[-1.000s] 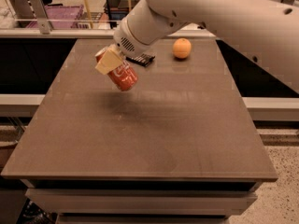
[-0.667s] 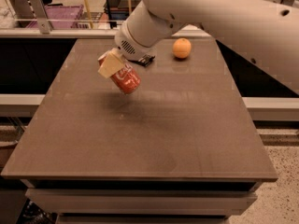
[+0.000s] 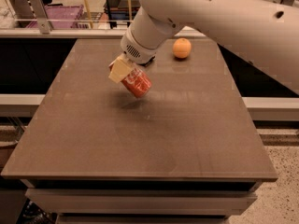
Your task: Knock coke can over
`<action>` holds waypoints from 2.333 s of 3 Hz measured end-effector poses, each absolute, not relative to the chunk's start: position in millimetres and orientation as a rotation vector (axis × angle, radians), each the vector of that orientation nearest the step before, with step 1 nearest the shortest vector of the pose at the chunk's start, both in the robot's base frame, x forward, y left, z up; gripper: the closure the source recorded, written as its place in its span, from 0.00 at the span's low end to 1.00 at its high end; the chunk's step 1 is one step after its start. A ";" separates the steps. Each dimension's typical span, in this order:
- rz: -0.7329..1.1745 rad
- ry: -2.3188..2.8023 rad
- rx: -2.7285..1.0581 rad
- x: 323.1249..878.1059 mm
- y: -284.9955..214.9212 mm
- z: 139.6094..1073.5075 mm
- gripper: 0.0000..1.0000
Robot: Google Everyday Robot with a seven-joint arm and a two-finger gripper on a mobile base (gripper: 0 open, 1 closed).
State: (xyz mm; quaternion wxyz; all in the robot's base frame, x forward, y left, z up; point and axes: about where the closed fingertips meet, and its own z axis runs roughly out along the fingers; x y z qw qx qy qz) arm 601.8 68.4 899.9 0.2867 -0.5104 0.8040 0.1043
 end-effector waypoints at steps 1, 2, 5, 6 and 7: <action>0.204 2.205 -1.378 601.2 57.3 892.6 1.00; 0.173 2.233 -1.402 599.7 55.2 882.7 1.00; 0.361 2.065 -1.564 592.0 128.6 851.9 1.00; 0.473 1.972 -1.564 586.5 151.7 842.0 1.00; 0.500 1.949 -1.560 584.9 156.4 840.6 0.84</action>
Offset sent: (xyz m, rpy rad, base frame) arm -0.0026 -0.0178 -0.0288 -0.1594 0.0488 -0.0287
